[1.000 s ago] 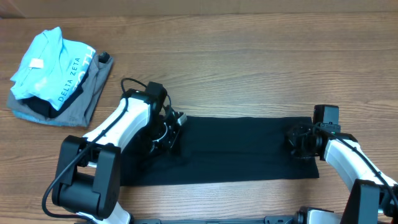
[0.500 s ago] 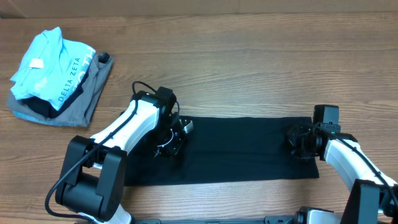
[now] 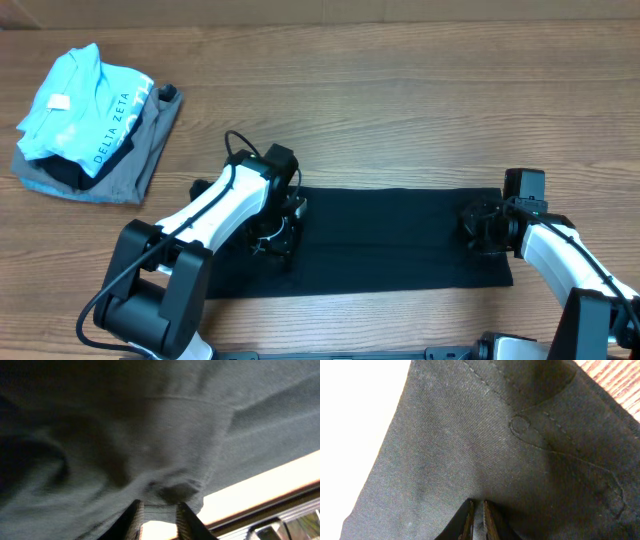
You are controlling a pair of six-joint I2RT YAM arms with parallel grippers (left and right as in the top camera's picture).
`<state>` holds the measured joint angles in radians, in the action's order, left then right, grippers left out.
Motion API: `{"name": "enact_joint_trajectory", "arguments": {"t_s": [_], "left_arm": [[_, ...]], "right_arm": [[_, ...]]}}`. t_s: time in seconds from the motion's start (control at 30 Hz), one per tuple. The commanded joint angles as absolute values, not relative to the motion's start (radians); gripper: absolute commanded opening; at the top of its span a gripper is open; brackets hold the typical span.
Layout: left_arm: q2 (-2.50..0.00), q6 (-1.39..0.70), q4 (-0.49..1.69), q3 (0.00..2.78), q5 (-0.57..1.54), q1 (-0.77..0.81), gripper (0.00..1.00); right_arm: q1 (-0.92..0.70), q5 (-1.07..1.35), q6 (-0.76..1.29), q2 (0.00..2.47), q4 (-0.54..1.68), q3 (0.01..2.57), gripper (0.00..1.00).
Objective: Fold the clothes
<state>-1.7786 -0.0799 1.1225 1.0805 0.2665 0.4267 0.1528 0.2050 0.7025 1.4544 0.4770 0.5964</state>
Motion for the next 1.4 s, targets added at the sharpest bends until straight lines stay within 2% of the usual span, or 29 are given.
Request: {"name": "enact_joint_trajectory", "arguments": {"t_s": [0.0, 0.2, 0.63, 0.8, 1.07, 1.23, 1.27, 1.3, 1.37], "left_arm": [[-1.748, -0.073, 1.109, 1.095, 0.295, 0.445, 0.34], [-1.748, -0.067, 1.075, 1.095, 0.286, 0.542, 0.43], [-1.749, -0.09, 1.068, 1.093, 0.066, 0.694, 0.45], [-1.75, -0.091, 1.056, 1.073, 0.067, 0.696, 0.36], [-1.75, -0.09, 1.054, 1.063, 0.079, 0.701, 0.04], [-1.75, -0.09, 1.058, 1.064, 0.131, 0.707, 0.04], [-1.75, -0.09, 1.066, 1.064, 0.122, 0.707, 0.06], [-1.75, -0.09, 1.072, 1.064, 0.114, 0.707, 0.23], [-1.75, -0.091, 1.073, 1.064, 0.104, 0.708, 0.37]], "right_arm": [[0.152, 0.157, 0.704, 1.483, 0.506, 0.554, 0.12], [0.153, 0.157, 0.704, 1.483, 0.506, 0.554, 0.12], [0.153, 0.157, 0.704, 1.483, 0.506, 0.554, 0.13], [0.153, 0.157, 0.704, 1.483, 0.506, 0.554, 0.13], [0.153, 0.157, 0.704, 1.483, 0.506, 0.554, 0.13], [0.152, 0.157, 0.704, 1.483, 0.506, 0.554, 0.13], [0.153, 0.157, 0.703, 1.483, 0.506, 0.554, 0.13], [0.153, 0.157, 0.704, 1.483, 0.506, 0.554, 0.13], [0.153, 0.157, 0.704, 1.483, 0.506, 0.554, 0.13]]}}
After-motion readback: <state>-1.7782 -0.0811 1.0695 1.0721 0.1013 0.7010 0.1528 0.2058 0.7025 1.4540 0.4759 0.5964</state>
